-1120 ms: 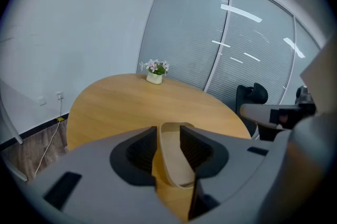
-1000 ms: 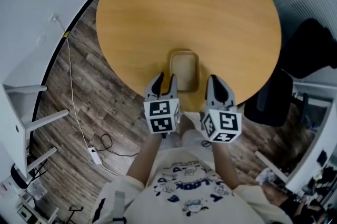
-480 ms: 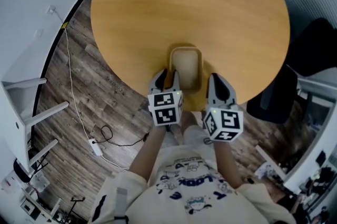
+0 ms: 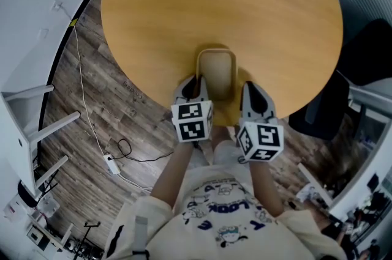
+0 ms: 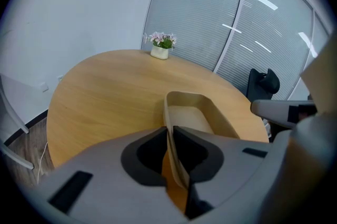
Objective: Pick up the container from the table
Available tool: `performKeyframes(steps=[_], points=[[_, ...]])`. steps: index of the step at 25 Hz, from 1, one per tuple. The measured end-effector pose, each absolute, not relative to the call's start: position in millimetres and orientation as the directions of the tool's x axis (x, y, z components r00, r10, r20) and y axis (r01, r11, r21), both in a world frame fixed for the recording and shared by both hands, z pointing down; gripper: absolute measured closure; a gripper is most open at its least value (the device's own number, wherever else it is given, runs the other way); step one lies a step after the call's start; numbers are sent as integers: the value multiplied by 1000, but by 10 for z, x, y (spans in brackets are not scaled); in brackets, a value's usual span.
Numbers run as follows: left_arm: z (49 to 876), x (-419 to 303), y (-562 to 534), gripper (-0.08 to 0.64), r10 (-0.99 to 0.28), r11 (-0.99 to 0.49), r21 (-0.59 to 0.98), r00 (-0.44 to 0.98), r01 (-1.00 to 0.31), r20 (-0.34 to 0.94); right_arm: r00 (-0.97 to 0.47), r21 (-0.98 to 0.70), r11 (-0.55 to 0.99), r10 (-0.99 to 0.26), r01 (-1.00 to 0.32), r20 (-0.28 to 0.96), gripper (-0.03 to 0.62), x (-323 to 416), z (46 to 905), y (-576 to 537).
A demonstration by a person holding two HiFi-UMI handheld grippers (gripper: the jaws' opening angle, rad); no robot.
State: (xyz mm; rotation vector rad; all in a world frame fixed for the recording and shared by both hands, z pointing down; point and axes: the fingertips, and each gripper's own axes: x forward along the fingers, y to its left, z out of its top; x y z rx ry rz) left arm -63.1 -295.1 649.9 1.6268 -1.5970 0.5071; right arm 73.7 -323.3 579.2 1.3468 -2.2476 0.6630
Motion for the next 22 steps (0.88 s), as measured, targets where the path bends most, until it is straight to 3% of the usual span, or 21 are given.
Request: performKeyframes(steps=[12, 22], points=[[6323, -675, -2996, 540, -688, 103, 262, 121, -960, 715, -421, -177, 393, -714, -902, 560, 581, 767, 5694, -3303], [5608, -859, -3083, 540, -778, 101, 271, 94, -957, 622, -423, -155, 399, -779, -904, 463, 581, 690, 5194, -3409]])
